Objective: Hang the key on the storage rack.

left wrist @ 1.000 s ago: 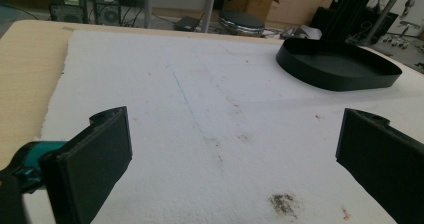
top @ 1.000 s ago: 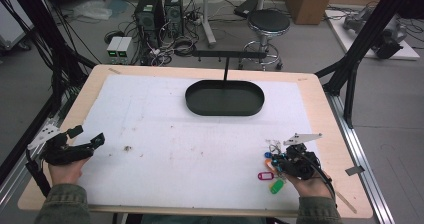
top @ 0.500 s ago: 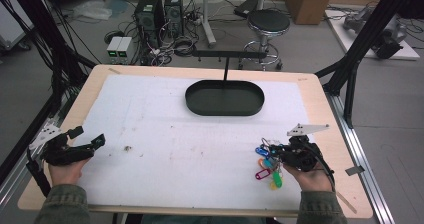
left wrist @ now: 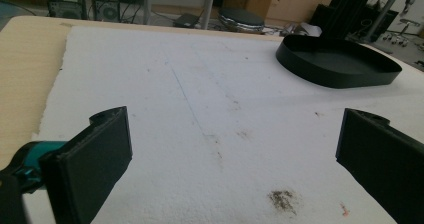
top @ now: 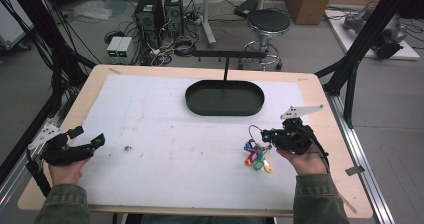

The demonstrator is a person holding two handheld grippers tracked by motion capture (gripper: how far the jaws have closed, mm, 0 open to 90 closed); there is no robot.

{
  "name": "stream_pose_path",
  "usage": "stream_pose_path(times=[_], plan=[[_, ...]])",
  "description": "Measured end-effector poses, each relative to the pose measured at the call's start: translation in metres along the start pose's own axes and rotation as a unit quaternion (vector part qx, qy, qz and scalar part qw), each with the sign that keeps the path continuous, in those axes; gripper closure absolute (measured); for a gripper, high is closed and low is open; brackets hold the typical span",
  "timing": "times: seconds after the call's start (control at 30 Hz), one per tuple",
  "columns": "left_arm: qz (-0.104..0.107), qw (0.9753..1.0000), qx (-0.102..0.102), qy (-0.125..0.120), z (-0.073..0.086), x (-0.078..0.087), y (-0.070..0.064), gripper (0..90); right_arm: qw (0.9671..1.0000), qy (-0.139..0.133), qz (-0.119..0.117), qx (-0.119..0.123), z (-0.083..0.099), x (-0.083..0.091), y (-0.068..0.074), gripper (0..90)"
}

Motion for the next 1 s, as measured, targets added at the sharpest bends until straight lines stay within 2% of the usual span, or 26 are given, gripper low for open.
stream_pose_path(times=[0.57, 0.8, 0.87, 1.0], plan=[[0.003, 1.0, 0.002, -0.001, 0.0, 0.0, 0.0, 1.9, 0.9996, -0.012, -0.019, 0.02, -0.054, -0.007, -0.005, 87.1], [0.001, 1.0, 0.003, -0.001, -0.001, 0.0, 0.0, 1.9, 0.9994, -0.016, -0.022, 0.02, -0.071, -0.013, -0.011, 87.1], [0.002, 1.0, 0.003, -0.003, -0.001, 0.0, 0.0, 1.9, 0.9993, -0.027, -0.022, 0.015, -0.081, -0.013, -0.016, 87.1], [0.002, 1.0, 0.001, 0.0, 0.0, 0.0, 0.0, 1.9, 0.9993, -0.025, -0.021, 0.02, -0.089, -0.014, -0.02, 87.0]])
Point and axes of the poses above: each handheld gripper's, and its own axes: x roughly backward along the jaws, z roughly out of its underside, y roughly to its left, the point moved 9 cm from there along -x, roughly forward along the jaws, and after that the axes turned 12 degrees about x, right-handed, at the moved point
